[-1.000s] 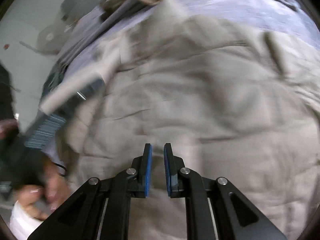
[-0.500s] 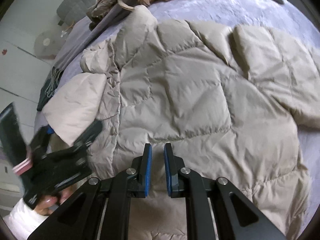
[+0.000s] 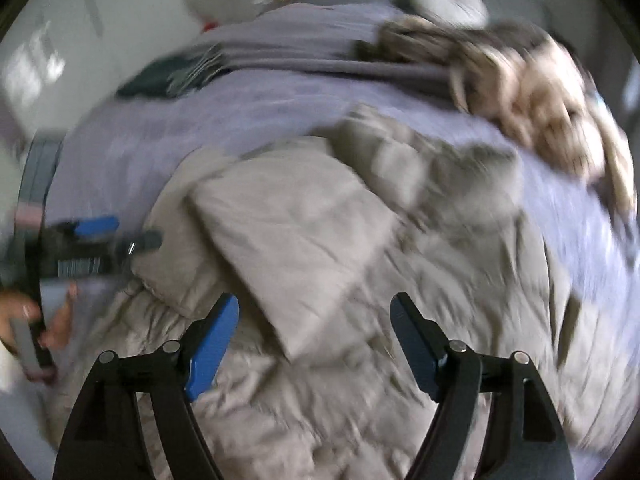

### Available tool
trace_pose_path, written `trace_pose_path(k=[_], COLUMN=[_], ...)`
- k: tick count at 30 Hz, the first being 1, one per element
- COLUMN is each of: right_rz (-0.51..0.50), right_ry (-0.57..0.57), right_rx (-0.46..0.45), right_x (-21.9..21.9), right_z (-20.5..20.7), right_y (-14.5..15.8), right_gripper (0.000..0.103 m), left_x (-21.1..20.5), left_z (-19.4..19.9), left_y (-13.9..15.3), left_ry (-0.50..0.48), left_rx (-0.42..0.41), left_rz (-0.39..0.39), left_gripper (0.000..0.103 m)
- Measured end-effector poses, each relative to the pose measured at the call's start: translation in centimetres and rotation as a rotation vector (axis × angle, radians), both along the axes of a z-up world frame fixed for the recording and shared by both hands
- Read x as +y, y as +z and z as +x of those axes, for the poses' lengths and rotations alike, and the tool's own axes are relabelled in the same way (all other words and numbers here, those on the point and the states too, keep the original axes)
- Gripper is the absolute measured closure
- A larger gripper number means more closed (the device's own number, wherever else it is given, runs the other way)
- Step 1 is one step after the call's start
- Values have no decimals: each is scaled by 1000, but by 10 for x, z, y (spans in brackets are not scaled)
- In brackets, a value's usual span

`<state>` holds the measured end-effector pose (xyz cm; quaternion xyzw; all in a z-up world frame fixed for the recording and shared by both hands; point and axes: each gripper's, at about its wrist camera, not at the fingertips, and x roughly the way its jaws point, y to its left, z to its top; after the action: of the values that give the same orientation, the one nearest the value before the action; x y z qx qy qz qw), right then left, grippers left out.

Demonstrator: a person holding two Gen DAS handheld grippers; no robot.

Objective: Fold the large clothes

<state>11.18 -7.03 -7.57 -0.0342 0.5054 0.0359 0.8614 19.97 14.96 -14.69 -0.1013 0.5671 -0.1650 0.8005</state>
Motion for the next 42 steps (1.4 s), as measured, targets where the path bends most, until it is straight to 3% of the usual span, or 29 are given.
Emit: trace_pose_path(k=[1, 2, 4, 6, 8, 12, 15, 18, 19, 20, 21, 22, 23, 25, 27, 30, 33, 37, 42], right_rz=[-45, -97, -201, -253, -241, -57, 215, 429, 488, 549, 608, 650, 669, 665, 647, 612, 631, 453, 414], right_ry=[21, 39, 57, 33, -56, -332, -465, -553, -584, -614, -632, -642, -647, -643, -643, -704, -753, -804, -761], right_rx=[-3, -3, 6, 14, 16, -15, 26, 43, 33, 23, 23, 41, 59, 57, 48, 86, 110, 82, 9], right_x=[11, 23, 41, 41, 21, -59, -113, -146, -155, -164, -169, -173, -175, -175, -172, -181, -196, -209, -213], right_z=[3, 10, 25, 41, 48, 32, 13, -5, -9, -13, -15, -13, -10, -7, -9, -23, -36, -54, -69], right_y=[-4, -11, -27, -38, -42, -33, -42, -52, -53, -54, -58, -63, -67, -70, -69, -86, -95, -74, -45], right_gripper=[22, 22, 22, 22, 22, 22, 22, 22, 25, 44, 62, 95, 95, 95, 95, 95, 94, 94, 93], left_x=[7, 5, 5, 4, 3, -3, -7, -10, -10, -12, -16, -25, -31, -51, -63, -59, -56, -57, -59], left_z=[3, 5, 8, 7, 6, 9, 10, 6, 9, 12, 19, 28, 32, 41, 46, 53, 53, 60, 44], left_y=[-7, -15, -29, -31, -29, -29, -18, 14, 24, 28, 33, 35, 34, 21, -4, -29, -31, -33, -22], left_ry=[22, 32, 42, 46, 36, 10, 10, 13, 10, 4, -9, -32, -48, -89, -101, -83, -76, -79, -69], left_rx=[19, 26, 36, 12, -3, -22, -43, -160, -187, -197, -202, -207, -210, -205, -185, -152, -161, -164, -173], left_rz=[-16, -2, 61, 66, 83, 115, 168, 180, 164, 155, 142, 130, 132, 186, 290, 262, 276, 288, 331], left_gripper=[12, 33, 48, 48, 48, 47, 47, 48, 58, 72, 73, 73, 73, 73, 73, 73, 73, 73, 73])
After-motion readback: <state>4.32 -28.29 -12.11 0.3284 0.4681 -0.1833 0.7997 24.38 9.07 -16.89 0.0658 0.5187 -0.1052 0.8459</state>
